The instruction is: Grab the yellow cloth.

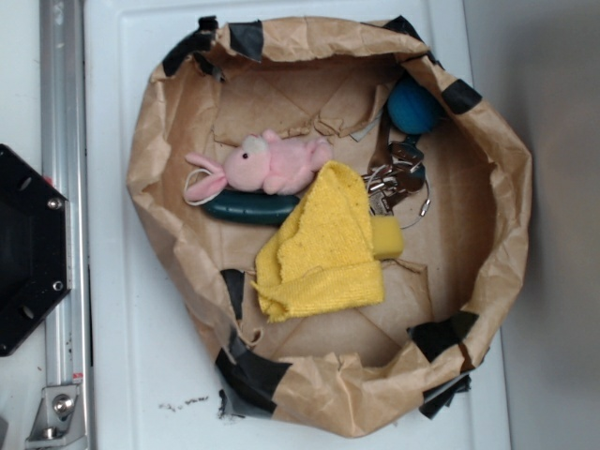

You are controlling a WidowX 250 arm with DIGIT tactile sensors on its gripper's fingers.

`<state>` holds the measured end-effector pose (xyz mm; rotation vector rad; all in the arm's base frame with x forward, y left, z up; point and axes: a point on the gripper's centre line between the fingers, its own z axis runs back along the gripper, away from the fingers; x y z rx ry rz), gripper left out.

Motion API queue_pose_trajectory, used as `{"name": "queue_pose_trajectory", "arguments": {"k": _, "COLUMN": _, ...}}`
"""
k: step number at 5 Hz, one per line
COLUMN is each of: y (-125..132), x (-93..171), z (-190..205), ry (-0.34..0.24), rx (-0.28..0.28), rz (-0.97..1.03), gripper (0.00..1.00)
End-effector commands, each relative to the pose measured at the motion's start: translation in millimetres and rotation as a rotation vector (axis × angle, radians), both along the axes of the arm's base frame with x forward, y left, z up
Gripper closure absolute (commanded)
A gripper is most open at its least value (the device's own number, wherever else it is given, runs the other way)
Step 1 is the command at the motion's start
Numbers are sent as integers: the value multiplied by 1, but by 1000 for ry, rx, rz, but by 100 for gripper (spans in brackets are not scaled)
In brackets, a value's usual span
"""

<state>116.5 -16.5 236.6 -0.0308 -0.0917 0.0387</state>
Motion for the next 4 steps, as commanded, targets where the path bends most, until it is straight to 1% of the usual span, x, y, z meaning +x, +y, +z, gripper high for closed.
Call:
{"name": "queue_pose_trajectory", "arguments": {"k": 1, "y": 0, "x": 0, "z": 0, "ry": 0, "rx": 0, "rz": 0, "gripper": 0}}
{"name": "queue_pose_trajectory", "arguments": {"k": 2, "y": -4, "x": 50, "z": -50, "ry": 34, "rx": 11, "rz": 187, "gripper": 0}}
{"name": "queue_pose_trajectory", "arguments": {"k": 3, "y": 1, "x": 102, "z": -95, "ry": 3, "rx": -11, "rz": 308, "gripper": 0}}
{"name": "queue_pose_trajectory", "arguments": {"k": 4, "y": 16, "x": 144, "z": -119, "ry": 11, "rx": -46, "rz": 442, "gripper": 0}}
